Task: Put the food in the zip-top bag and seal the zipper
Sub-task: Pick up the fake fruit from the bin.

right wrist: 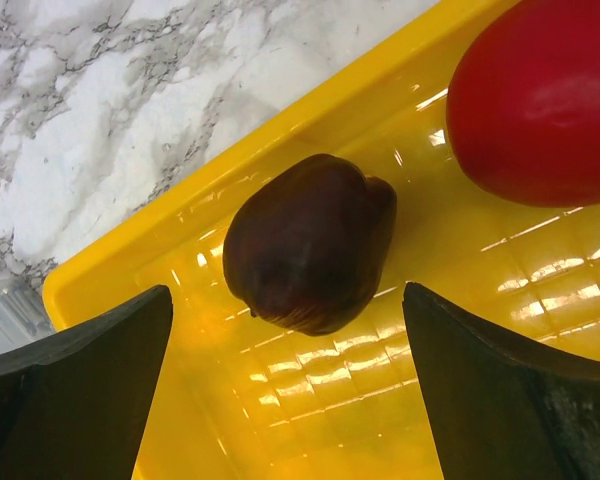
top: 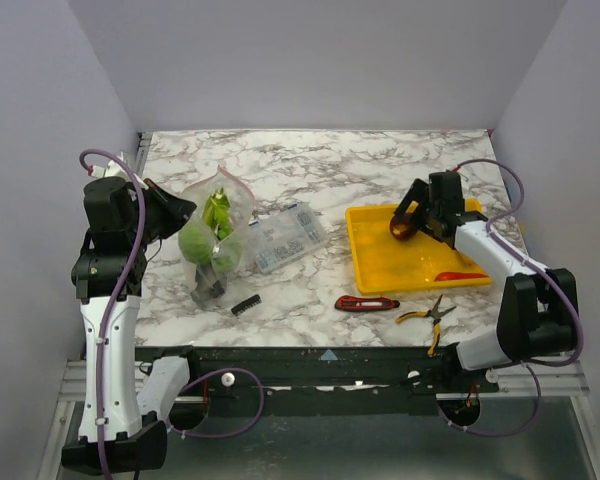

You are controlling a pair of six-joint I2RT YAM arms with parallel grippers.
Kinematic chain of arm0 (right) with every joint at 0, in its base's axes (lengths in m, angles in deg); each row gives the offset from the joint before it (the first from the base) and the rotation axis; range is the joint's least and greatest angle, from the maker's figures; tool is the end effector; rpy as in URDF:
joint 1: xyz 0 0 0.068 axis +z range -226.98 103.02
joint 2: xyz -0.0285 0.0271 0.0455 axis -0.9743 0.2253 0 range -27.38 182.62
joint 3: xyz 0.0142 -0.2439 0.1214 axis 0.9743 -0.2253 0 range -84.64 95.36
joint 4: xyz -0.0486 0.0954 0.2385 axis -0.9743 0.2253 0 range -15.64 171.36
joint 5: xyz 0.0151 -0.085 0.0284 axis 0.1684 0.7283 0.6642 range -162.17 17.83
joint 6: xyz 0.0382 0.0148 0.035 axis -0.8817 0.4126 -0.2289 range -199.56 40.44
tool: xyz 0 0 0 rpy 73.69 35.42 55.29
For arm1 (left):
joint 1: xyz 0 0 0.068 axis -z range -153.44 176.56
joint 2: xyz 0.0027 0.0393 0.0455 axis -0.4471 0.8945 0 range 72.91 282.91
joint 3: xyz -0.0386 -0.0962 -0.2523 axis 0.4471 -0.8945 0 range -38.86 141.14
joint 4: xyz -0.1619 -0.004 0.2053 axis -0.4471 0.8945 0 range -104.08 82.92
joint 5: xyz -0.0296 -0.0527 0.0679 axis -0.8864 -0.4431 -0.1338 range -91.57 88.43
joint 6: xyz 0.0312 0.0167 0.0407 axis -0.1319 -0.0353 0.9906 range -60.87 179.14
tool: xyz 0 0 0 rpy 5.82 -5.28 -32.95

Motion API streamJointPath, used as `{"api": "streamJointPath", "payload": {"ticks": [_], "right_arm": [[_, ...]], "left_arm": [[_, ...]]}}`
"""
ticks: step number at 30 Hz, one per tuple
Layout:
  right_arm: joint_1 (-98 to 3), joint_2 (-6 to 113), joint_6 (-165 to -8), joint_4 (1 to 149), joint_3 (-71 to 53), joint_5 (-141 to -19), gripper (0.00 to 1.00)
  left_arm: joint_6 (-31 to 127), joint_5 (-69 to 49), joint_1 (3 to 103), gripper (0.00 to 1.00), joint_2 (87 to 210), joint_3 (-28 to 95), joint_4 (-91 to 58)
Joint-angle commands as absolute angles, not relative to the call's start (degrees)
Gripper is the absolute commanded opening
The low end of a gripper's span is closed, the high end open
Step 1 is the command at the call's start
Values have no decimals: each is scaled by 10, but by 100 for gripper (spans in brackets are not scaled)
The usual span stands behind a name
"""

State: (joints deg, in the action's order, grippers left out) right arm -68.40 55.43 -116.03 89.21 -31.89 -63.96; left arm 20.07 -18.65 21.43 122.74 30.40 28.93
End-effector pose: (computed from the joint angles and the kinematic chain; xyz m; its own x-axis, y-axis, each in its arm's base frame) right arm 0.3037 0.0407 0.2276 -0.5897 0.5059 -0.6296 0.3766 0.8618 0.3398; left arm 0.1601 0.0039 0.4101 -0.4244 -0.6429 -0.6376 -0.1092 0.7354 -0.6688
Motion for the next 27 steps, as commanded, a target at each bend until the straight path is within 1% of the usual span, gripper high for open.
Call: {"api": "streamJointPath", "payload": {"ticks": [1,8,12,14,20,23,24,26,27], "right_arm": [[-684,577,-1179,834,-337,-653,100],[-684,616,-1187,805,-347,-651,99],[-684,627,-1188,798,-352,-647,95],[-684,627,-1188,795,-358,-650,90],[-684,609,-1174,780,-379,-664,65],[-684,599,-1168,780,-387,-671,43],[-684,594,-1169,780,-392,-672,37],[-684,584,-1175,780,-399,-671,21],[-684,580,-1183,781,-404,-671,14]], "left_arm": [[191,-217,216,0,1220,301,251],[189,-227,216,0,1216,296,250],[189,-228,216,0,1214,292,249],[189,-229,216,0,1212,289,249],[189,-230,216,0,1208,290,249],[189,-231,216,0,1207,287,249],[189,-231,216,0,1206,286,248],[189,-231,217,0,1208,285,247],[188,-231,217,0,1209,283,247]]}}
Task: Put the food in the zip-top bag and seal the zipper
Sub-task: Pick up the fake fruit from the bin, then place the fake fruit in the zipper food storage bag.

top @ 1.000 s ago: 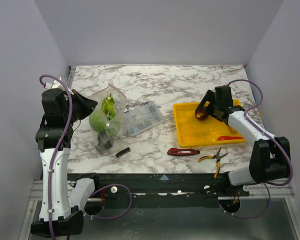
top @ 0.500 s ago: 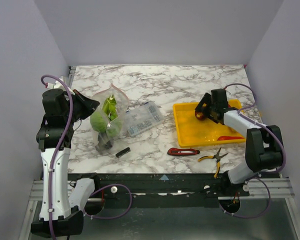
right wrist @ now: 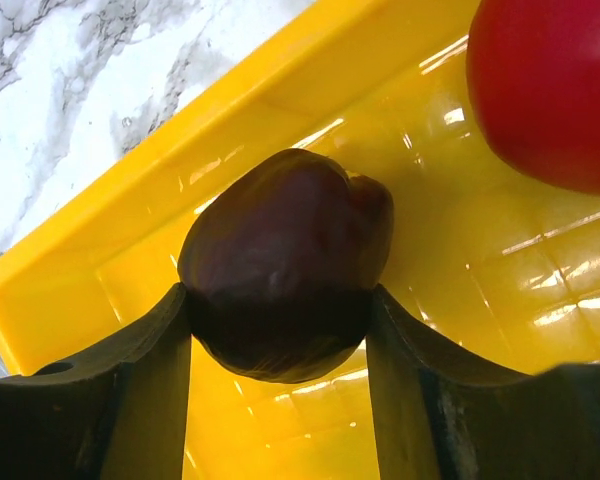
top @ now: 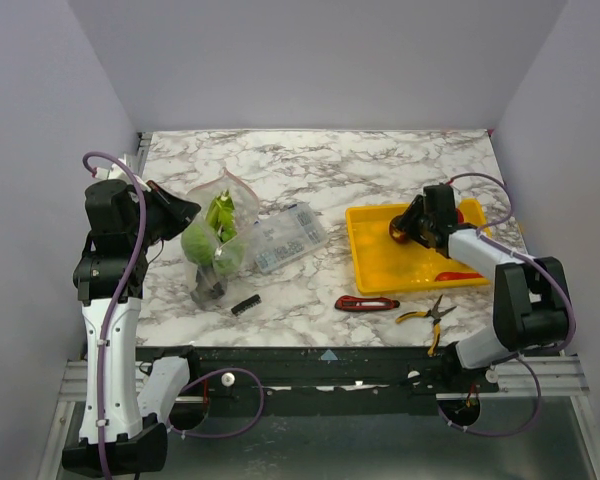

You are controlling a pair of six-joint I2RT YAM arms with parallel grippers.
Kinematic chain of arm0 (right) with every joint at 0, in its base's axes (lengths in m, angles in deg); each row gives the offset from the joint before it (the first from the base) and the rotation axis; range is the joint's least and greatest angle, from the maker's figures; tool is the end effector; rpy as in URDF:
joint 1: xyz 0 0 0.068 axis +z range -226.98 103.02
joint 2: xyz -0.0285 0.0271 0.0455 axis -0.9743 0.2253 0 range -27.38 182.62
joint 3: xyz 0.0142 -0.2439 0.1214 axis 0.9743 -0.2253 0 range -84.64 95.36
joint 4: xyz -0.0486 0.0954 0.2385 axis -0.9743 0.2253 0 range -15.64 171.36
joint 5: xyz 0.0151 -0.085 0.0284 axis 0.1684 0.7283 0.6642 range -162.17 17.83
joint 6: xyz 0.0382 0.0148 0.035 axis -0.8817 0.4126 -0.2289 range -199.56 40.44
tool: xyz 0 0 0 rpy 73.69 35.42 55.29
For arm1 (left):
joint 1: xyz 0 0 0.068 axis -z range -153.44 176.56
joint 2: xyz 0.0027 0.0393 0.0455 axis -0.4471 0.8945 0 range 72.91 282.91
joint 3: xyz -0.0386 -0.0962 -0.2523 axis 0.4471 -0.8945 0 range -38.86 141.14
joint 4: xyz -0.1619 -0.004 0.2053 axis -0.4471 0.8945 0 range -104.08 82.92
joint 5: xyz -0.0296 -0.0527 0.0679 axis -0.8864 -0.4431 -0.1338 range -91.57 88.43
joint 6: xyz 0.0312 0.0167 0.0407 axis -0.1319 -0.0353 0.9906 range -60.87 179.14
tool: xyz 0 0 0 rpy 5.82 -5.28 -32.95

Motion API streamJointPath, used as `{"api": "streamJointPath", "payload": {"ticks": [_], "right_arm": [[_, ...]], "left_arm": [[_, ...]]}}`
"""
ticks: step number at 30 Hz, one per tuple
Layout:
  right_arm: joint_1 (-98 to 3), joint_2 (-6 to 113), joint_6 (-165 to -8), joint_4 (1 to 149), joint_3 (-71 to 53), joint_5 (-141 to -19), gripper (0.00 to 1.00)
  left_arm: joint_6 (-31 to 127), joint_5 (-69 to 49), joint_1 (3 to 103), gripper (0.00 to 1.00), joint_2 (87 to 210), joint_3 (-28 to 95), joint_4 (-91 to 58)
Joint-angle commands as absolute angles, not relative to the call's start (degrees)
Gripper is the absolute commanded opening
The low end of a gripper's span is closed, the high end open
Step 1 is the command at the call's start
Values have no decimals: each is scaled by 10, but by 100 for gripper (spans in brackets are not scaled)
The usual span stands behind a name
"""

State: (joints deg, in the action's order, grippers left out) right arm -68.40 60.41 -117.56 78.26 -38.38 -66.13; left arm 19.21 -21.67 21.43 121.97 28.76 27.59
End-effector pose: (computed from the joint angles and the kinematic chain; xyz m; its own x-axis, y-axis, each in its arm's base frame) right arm 0.3068 0.0425 0.1819 -0.6014 0.5283 -0.5993 0.3743 0.8490 0.3729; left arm 0.1595 0.0021 0.4056 -0.4479 -0.6453 -0.6188 -0.0738 0.7165 -0.6937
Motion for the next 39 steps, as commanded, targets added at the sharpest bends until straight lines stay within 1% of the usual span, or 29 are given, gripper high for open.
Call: {"api": "streamJointPath", "payload": {"ticks": [1,3,7,12,16,20,23,29,33,39], "right_arm": [[-684,575,-1189,780,-410,-678,9],[-684,565,-1201,776,-422,-690,0],[-683,526,-1209,779,-439,-692,0],[-671,452,-1197,806,-432,-667,0],[-624,406,-1185,813,-408,-652,0],[-533,389,-1161,811,-365,-615,0],[-467,402,-1141,798,-319,-602,0],[-327,474,-1110,749,-216,-605,0],[-261,533,-1099,722,-142,-627,0],[-198,600,-1071,725,-39,-645,0]], "left_arm": [[188,-232,217,0,1212,282,247],[189,-234,217,0,1218,281,248],[193,-225,217,0,1220,283,256],[198,-212,217,0,1229,293,267],[202,-206,217,0,1240,299,276],[207,-196,217,0,1243,306,286],[214,-182,217,0,1241,310,292],[222,-177,217,0,1247,315,300],[228,-178,217,0,1249,318,306],[227,-190,217,0,1237,308,299]]}}
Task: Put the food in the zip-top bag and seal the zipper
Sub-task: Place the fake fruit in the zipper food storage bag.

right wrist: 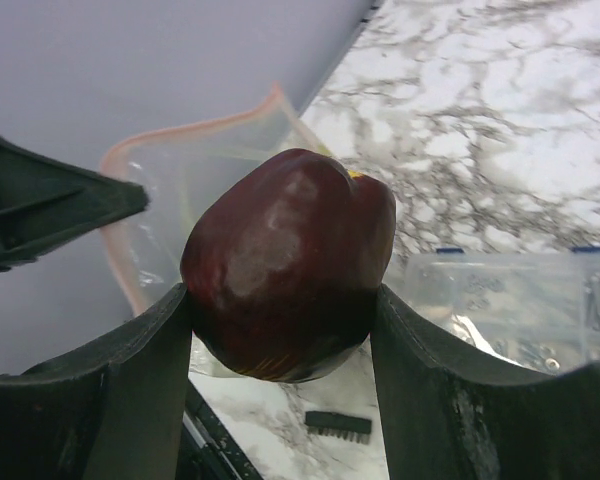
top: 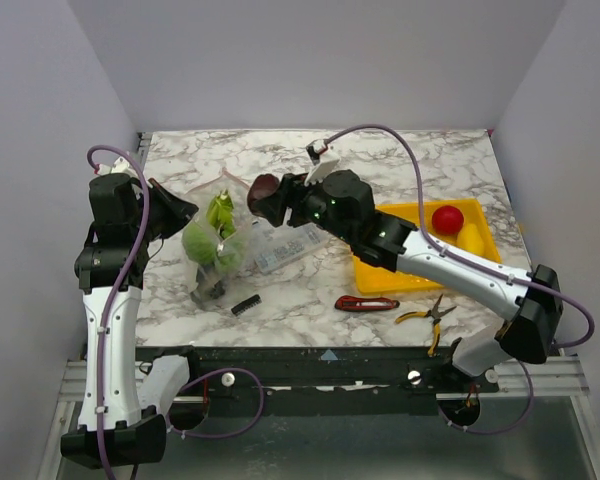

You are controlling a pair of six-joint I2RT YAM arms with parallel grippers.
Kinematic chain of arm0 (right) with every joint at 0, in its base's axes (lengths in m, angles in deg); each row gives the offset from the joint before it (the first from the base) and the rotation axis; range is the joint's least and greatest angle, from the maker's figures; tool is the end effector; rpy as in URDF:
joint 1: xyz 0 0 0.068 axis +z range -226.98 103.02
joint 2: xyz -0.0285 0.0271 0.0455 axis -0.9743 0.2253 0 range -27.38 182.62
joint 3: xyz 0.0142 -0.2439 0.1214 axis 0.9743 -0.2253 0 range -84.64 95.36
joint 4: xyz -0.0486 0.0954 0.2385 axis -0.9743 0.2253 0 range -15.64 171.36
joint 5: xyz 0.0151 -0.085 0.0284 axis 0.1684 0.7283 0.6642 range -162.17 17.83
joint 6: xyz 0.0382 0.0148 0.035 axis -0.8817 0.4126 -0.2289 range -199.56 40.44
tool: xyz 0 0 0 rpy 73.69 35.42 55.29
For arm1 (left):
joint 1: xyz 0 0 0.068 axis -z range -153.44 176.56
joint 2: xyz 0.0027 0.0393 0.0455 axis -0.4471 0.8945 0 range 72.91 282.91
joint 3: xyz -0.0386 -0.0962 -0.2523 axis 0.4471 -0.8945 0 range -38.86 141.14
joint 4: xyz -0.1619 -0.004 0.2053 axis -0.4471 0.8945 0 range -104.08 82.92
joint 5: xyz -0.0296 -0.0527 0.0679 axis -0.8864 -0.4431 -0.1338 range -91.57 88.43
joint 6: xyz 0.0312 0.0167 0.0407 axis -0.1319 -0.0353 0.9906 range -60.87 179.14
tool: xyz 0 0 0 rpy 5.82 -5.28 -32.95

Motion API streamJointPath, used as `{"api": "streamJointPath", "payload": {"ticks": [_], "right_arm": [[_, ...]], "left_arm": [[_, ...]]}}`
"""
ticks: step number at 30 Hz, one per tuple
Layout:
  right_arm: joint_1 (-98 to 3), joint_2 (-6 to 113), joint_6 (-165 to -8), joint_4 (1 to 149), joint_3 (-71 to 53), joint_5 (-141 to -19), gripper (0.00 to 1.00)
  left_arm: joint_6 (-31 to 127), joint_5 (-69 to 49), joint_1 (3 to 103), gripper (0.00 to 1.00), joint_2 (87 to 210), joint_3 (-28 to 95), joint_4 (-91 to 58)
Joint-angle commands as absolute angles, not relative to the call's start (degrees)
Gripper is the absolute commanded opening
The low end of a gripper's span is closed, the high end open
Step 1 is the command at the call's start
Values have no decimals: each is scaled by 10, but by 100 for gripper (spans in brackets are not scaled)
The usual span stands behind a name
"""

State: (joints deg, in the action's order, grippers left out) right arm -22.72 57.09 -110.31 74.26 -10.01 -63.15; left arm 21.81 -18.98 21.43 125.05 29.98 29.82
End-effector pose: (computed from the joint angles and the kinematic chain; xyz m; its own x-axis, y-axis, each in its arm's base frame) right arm 0.2111 0.2838 0.3751 -0.4485 0.2411 -0.8606 -0.5608 0.6739 0.4810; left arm 0.1717 0.0048 0.4004 -0.4710 -0.6231 -0.6244 -0.1330 0.7499 -0.6480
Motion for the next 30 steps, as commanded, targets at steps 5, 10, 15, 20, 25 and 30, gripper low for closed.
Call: {"api": "streamJointPath", "payload": {"ticks": [5,10,15,20,25,30], "right_arm": [[-163,647,-1051,724,19,-649,0],[-153,689,-1040,742,63,-643,2],[-150,722,-1034,788,95,-639,37],[-139,737,-1017,827,117,-609,73],[-136,728,-1004,846,123,-579,81],[-136,726,-998,868,130,-554,84]], "left_arm": [[230,-201,217,0,1234,312,301],[225,-212,217,0,1230,309,297],[219,-224,217,0,1229,310,292],[219,-223,217,0,1229,314,292],[220,-222,217,0,1231,313,291],[219,-225,217,0,1233,312,289]]}}
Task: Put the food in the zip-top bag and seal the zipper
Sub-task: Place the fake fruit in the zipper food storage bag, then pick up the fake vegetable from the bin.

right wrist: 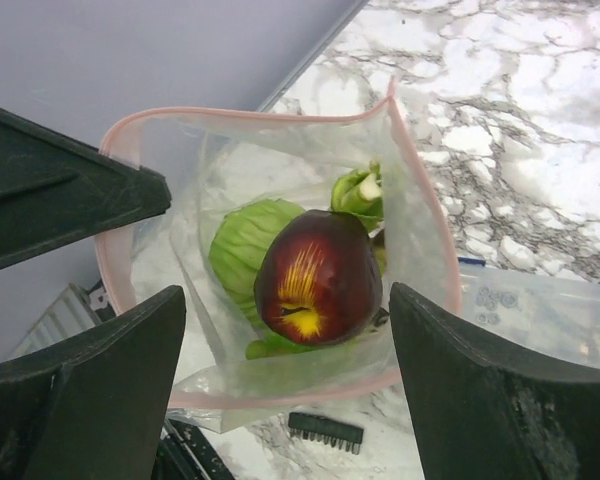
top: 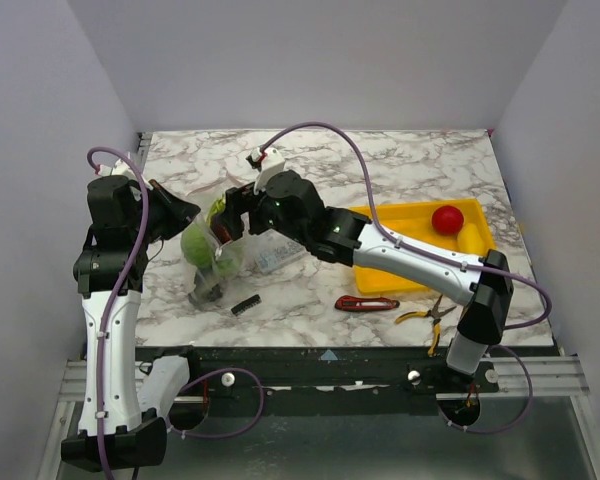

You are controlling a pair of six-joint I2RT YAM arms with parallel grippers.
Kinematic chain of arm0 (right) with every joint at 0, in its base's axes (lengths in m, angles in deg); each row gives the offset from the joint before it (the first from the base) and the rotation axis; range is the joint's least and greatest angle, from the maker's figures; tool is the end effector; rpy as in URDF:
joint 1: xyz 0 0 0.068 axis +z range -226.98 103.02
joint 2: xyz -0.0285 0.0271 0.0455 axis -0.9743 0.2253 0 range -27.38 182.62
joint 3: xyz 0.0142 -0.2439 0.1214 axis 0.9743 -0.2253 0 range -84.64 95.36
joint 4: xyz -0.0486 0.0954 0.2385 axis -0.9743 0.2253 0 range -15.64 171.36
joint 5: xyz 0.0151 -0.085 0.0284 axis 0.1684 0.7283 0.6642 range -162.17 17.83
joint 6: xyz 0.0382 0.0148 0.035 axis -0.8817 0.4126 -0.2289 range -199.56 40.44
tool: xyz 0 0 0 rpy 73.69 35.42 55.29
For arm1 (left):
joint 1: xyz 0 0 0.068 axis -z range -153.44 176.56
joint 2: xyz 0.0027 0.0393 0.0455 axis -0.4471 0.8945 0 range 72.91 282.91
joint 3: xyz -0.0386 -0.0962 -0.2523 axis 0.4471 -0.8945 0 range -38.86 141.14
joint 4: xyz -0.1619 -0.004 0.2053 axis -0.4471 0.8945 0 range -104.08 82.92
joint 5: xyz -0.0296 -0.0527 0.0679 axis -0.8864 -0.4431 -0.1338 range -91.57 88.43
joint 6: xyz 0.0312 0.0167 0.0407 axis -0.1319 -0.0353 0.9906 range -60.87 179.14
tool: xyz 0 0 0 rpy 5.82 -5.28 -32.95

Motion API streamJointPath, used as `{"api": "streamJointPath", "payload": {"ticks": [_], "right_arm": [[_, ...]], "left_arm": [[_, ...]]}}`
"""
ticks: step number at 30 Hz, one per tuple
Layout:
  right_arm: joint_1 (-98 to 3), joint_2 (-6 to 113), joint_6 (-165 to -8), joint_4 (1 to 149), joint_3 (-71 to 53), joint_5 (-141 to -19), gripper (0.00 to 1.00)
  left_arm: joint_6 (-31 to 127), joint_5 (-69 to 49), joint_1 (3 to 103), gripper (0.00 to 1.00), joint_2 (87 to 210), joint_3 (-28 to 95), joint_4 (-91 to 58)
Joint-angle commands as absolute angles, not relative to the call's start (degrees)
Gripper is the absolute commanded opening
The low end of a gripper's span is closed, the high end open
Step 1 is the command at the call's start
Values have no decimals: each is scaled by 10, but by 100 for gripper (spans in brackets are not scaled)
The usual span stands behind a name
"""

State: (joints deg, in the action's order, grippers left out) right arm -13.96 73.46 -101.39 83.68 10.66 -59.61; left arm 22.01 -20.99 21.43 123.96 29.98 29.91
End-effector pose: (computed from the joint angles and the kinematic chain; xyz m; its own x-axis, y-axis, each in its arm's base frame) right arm 0.1994 0.3746 0.3810 -0.3959 0.0222 -0.9180 -0.6756 0.6700 0.3075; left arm 0.1659 0.0031 0.4033 -0.4790 -0.6145 -0.6268 -0.0957 0.7464 -0.6586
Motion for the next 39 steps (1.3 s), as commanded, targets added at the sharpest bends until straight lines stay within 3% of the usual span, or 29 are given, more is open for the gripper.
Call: {"api": "streamJointPath", "payload": {"ticks": [1,11,22,29,31,36,39], "right_arm": [[-136,724,-998,874,129,-544,85],[-177,619,-1003,906,-5,-391,83],[-418,508,-1209,1137,-163,-396,83],[-556,484,-1279,1191,-223,-441,90],[-587,486,-1289,1192,-239,-440,96],[-658,510,-1279,1183,-266,-469,97],[-679,524,-1274,1187,-275,-427,98]], "left_arm": [[219,-224,217,0,1234,314,289],[216,-226,217,0,1229,311,282],[190,-253,218,0,1208,288,239],[209,-248,230,0,1213,299,242],[213,-247,241,0,1214,294,241],[231,-226,277,0,1231,301,258],[236,-225,294,0,1241,305,261]]}}
